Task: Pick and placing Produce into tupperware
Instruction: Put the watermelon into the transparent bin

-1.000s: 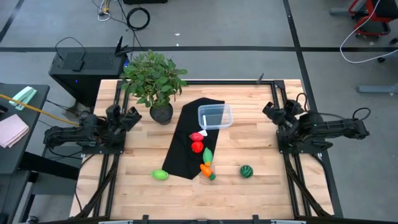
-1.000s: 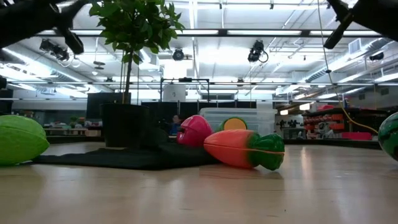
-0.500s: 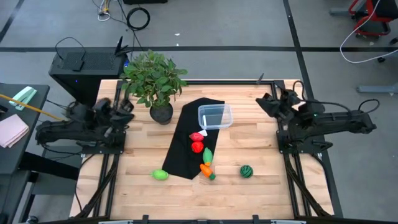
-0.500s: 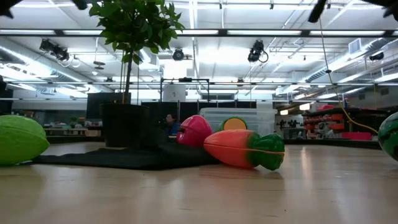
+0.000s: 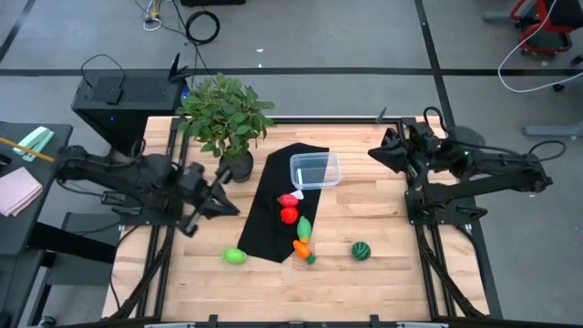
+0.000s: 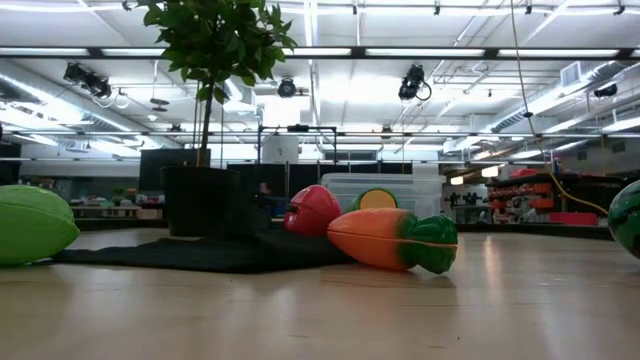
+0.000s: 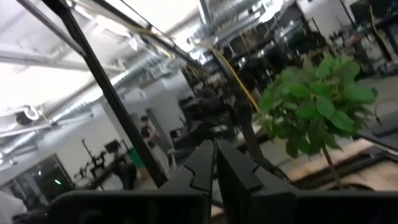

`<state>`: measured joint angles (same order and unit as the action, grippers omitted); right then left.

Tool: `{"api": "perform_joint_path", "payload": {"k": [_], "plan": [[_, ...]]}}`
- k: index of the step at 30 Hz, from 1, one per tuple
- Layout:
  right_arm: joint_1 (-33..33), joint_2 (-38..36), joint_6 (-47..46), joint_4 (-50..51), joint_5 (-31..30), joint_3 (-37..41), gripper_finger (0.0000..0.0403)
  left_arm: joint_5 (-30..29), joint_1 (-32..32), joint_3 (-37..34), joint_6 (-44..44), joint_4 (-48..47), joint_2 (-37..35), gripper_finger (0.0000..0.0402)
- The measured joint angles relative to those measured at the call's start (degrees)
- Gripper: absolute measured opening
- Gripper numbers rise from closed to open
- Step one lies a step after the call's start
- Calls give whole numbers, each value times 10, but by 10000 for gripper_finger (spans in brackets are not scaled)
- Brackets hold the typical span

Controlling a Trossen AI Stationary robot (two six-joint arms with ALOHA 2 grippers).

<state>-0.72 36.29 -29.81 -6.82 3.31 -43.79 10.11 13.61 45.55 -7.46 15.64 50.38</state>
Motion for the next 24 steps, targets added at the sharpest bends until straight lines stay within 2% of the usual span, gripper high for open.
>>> {"api": "perform_joint_path", "payload": {"k": [8,13,19,24], "plan": [[0,0,-6,49,43,-7,26,-137,101,174,63,-178,107,9],[1,1,-21,62,106,-7,26,-251,164,257,29,-286,175,12],[21,6,-65,78,193,-7,26,-341,218,303,-38,-297,261,10],[78,13,-109,65,210,-7,26,-388,249,341,-84,-297,329,5]]}}
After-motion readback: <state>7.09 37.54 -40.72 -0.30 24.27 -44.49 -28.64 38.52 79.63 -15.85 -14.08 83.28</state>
